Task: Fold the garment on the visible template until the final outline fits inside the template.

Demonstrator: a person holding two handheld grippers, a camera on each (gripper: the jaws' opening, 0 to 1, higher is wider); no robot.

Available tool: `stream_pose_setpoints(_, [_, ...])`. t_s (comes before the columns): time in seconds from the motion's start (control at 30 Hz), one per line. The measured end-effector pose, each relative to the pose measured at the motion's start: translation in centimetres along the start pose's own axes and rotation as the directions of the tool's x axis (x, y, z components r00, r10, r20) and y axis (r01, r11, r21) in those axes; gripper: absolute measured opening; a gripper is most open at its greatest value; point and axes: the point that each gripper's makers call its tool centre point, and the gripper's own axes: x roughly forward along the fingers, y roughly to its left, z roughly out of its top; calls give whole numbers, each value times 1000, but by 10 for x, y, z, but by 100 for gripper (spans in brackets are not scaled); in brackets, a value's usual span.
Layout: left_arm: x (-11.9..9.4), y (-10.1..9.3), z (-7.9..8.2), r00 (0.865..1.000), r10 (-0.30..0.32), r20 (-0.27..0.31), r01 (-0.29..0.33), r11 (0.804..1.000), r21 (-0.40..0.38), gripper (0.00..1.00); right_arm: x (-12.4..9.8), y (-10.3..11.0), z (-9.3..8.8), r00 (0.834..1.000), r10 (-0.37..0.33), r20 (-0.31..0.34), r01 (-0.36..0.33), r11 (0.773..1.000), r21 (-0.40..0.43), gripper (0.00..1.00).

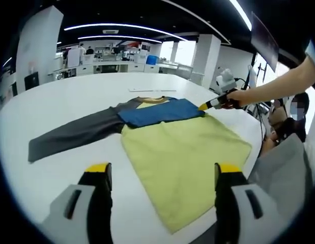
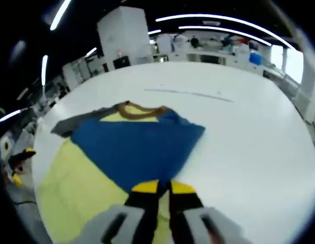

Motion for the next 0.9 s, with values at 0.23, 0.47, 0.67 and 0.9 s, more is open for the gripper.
stream_pose_setpoints(0.23, [0,0,-2,1000,-1,-7,1,1000,2,80,-9,8,5,999,20,36,-23,996,85,0])
stream_pose_setpoints(0.47, [1,0,-5,1000,-7,-20,7,1000,9,79,-13,-14,3,998,13,66,-25,980,197,0])
stream_pose_setpoints(0.67, [2,-1,-8,1000,-8,-28,9,1000,8,79,-10,-16,-9,998,-10,55,-6,961,278,0])
stream_pose_setpoints(0.9, [2,0,-10,999,-6,-37,6,1000,3,79,-12,-17,-17,999,-40,28,31,963,268,0])
